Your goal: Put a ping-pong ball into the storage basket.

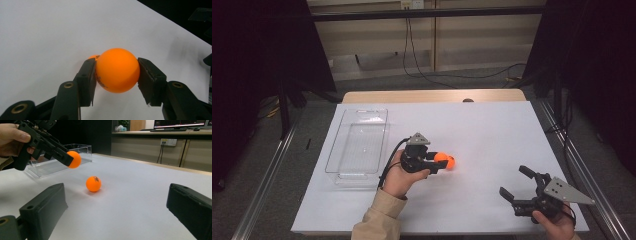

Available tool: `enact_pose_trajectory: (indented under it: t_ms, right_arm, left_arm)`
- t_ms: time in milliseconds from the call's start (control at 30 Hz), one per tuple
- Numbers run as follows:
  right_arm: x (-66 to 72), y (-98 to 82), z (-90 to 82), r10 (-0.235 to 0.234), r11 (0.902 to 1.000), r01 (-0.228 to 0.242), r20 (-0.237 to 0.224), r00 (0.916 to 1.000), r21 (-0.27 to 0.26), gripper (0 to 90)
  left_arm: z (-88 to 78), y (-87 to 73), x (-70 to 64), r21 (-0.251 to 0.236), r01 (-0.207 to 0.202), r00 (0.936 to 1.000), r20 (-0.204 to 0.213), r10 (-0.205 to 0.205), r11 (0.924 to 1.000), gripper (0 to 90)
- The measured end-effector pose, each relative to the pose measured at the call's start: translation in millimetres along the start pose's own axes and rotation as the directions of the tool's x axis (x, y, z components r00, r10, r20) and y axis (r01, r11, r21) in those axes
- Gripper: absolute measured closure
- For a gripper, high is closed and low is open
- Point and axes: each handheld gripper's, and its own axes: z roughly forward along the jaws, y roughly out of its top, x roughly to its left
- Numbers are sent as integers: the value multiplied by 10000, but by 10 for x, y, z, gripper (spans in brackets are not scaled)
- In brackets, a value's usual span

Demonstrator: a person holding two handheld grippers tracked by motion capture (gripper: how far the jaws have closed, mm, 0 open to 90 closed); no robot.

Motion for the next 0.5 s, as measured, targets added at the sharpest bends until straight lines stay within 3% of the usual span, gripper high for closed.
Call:
enact_pose_trajectory:
  t_ms: [500]
  right_arm:
    - [-1, 2, -2, -1, 10000, 1, 9, 10000, -18, 22]
  left_arm:
    - [-91, 5, 69, -107, 272, 9993, -235, -275, 9996, 511]
